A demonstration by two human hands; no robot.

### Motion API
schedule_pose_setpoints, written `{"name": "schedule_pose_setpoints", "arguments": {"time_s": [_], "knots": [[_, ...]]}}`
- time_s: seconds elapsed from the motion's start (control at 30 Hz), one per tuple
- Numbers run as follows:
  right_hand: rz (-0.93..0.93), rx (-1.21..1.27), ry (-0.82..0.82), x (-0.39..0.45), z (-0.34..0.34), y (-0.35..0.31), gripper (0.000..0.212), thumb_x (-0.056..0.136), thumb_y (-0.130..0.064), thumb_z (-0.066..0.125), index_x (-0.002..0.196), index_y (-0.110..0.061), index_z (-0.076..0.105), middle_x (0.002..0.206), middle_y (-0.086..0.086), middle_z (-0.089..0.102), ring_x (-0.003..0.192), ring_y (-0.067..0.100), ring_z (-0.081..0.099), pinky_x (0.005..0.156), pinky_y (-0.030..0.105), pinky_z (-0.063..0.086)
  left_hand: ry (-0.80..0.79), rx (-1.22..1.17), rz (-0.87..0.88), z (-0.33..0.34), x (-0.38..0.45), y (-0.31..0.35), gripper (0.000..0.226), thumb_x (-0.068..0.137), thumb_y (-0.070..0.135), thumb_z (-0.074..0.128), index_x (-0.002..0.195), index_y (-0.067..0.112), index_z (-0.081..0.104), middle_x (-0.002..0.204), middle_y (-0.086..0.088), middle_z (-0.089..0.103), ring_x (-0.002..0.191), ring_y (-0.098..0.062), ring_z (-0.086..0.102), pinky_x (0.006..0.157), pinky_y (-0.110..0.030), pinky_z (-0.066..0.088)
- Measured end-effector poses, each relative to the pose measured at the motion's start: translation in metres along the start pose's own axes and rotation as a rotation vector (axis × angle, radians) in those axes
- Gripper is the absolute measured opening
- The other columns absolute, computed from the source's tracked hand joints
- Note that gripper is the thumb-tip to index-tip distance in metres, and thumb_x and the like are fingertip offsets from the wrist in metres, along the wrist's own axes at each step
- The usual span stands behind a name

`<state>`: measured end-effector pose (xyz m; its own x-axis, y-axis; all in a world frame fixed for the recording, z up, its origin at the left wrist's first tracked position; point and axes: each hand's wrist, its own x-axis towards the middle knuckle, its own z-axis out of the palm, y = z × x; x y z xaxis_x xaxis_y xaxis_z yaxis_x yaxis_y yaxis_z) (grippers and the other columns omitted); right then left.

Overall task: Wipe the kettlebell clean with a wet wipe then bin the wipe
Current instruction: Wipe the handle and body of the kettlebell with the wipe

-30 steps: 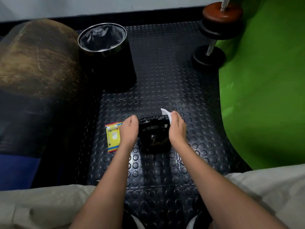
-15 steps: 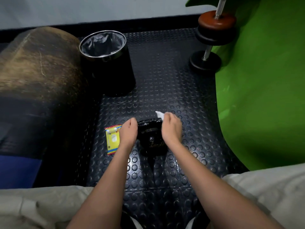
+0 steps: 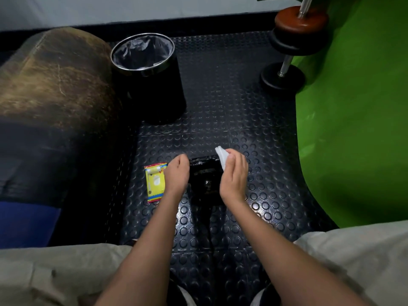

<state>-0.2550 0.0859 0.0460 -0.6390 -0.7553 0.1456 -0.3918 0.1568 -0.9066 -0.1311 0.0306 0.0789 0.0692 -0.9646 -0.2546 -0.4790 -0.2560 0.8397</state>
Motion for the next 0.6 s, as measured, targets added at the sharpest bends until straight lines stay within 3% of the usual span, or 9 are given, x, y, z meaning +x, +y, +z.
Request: {"name": "schedule_pose_setpoints", "arguments": {"time_s": [0.1, 0.17, 0.23, 0.33, 0.4, 0.47, 0.53, 0.6], "knots": [[0.282, 0.174, -0.008, 0.003, -0.004, -0.01, 0.037, 0.111, -0.035, 0.025, 0.121, -0.022, 0.058, 0.109, -0.01, 0.057, 0.105, 0.013, 0.052, 0.081, 0.011, 0.036, 0.006, -0.01, -0.003, 0.001, 0.001, 0.0, 0.033, 0.094, 0.028, 0.036, 0.064, 0.021, 0.027, 0.059, 0.005, 0.033, 0.062, -0.017, 0.03, 0.055, -0.034, 0.023], [0.536, 0.344, -0.061, 0.009, -0.007, -0.011, 0.039, 0.109, -0.044, 0.024, 0.125, -0.026, 0.056, 0.11, -0.012, 0.056, 0.109, 0.015, 0.051, 0.089, 0.026, 0.041, 0.01, -0.001, 0.002, 0.001, 0.002, 0.001, 0.032, 0.095, 0.027, 0.036, 0.064, 0.021, 0.028, 0.06, 0.004, 0.033, 0.062, -0.017, 0.03, 0.055, -0.035, 0.023], [0.781, 0.485, -0.127, 0.016, -0.01, -0.008, 0.05, 0.106, -0.053, 0.026, 0.134, -0.024, 0.056, 0.119, -0.004, 0.06, 0.111, 0.017, 0.055, 0.095, 0.038, 0.048, 0.012, 0.015, 0.008, 0.001, 0.002, 0.001, 0.031, 0.095, 0.027, 0.035, 0.065, 0.02, 0.028, 0.061, 0.004, 0.033, 0.062, -0.018, 0.03, 0.055, -0.035, 0.023], [0.968, 0.594, -0.199, 0.025, -0.014, -0.004, 0.045, 0.103, -0.051, 0.034, 0.104, -0.02, 0.067, 0.095, 0.006, 0.069, 0.085, 0.022, 0.065, 0.065, 0.032, 0.052, 0.011, 0.024, 0.012, 0.0, 0.001, 0.001, 0.031, 0.095, 0.027, 0.034, 0.066, 0.02, 0.028, 0.062, 0.004, 0.033, 0.063, -0.018, 0.03, 0.056, -0.035, 0.023], [1.009, 0.635, -0.178, 0.029, -0.012, -0.004, 0.041, 0.101, -0.047, 0.036, 0.091, -0.021, 0.066, 0.088, 0.006, 0.068, 0.077, 0.023, 0.065, 0.061, 0.03, 0.051, 0.01, 0.025, 0.013, -0.001, 0.0, 0.002, 0.032, 0.096, 0.027, 0.034, 0.066, 0.021, 0.027, 0.062, 0.004, 0.033, 0.063, -0.018, 0.03, 0.056, -0.036, 0.023], [0.984, 0.595, -0.13, 0.029, -0.008, -0.007, 0.042, 0.101, -0.046, 0.034, 0.096, -0.018, 0.066, 0.091, 0.007, 0.068, 0.083, 0.024, 0.064, 0.07, 0.035, 0.055, 0.005, 0.02, 0.008, -0.001, 0.0, 0.003, 0.032, 0.096, 0.027, 0.034, 0.066, 0.02, 0.028, 0.062, 0.004, 0.033, 0.063, -0.018, 0.03, 0.056, -0.036, 0.023], [0.878, 0.486, -0.06, 0.025, -0.006, -0.012, 0.043, 0.1, -0.046, 0.034, 0.105, -0.017, 0.065, 0.1, 0.005, 0.067, 0.093, 0.024, 0.063, 0.084, 0.039, 0.055, 0.006, 0.019, 0.003, -0.001, -0.001, 0.004, 0.033, 0.097, 0.028, 0.034, 0.065, 0.02, 0.028, 0.062, 0.003, 0.034, 0.064, -0.018, 0.031, 0.056, -0.036, 0.023], [0.659, 0.341, -0.007, 0.022, -0.005, -0.022, 0.034, 0.104, -0.036, 0.036, 0.096, -0.017, 0.063, 0.093, -0.001, 0.062, 0.088, 0.019, 0.057, 0.076, 0.034, 0.047, 0.009, 0.023, -0.001, -0.001, -0.002, 0.004, 0.033, 0.097, 0.028, 0.034, 0.065, 0.02, 0.028, 0.062, 0.003, 0.034, 0.064, -0.018, 0.031, 0.056, -0.036, 0.023]]}}
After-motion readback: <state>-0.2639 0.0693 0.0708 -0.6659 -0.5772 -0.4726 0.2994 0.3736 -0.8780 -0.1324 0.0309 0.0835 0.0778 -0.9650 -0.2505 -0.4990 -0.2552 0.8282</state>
